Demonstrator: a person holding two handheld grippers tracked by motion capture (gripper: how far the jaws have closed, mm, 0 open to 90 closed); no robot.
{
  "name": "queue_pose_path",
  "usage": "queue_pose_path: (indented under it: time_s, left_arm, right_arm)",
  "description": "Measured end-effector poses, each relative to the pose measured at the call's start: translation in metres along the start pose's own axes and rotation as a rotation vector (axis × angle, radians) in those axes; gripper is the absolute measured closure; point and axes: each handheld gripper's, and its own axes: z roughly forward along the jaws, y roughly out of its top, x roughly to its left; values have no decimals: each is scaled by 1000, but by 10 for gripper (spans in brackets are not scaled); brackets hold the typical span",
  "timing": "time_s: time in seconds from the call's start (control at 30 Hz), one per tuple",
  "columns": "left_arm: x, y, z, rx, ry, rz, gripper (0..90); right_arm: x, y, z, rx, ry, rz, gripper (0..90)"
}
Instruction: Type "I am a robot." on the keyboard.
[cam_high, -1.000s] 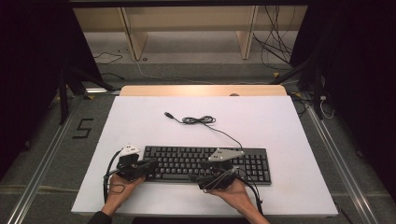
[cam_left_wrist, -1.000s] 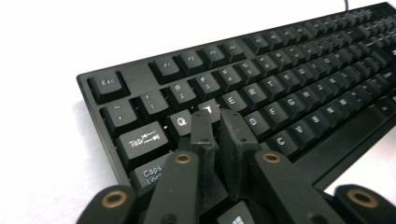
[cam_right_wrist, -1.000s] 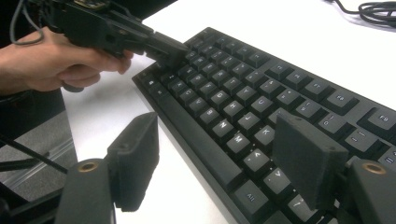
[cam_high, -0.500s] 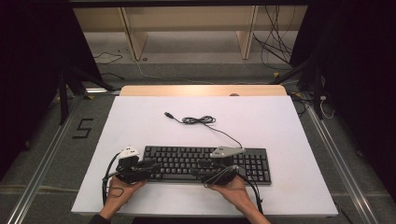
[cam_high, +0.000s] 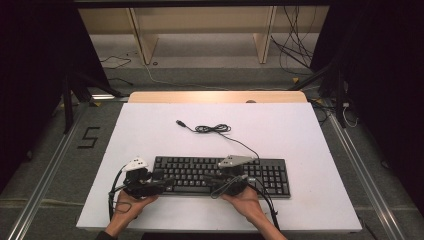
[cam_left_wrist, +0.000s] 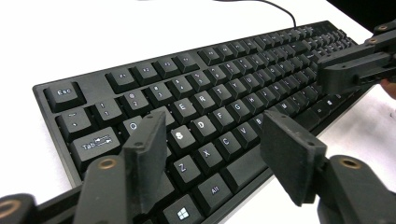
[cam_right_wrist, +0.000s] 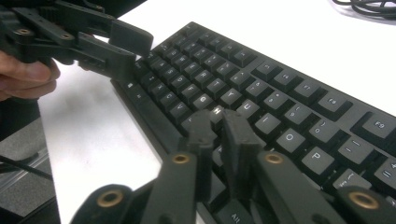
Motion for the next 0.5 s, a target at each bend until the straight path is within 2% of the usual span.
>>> queue_pose_path:
  time_s: [0.2, 0.5]
  left_arm:
    - [-1, 0, -3, -14, -10, -17, 353]
    - [-1, 0, -7, -34, -6, -19, 334]
  right_arm:
    - [0, 1, 7, 14, -12, -5, 895]
    - [1, 1, 13, 36, -29, -18, 900]
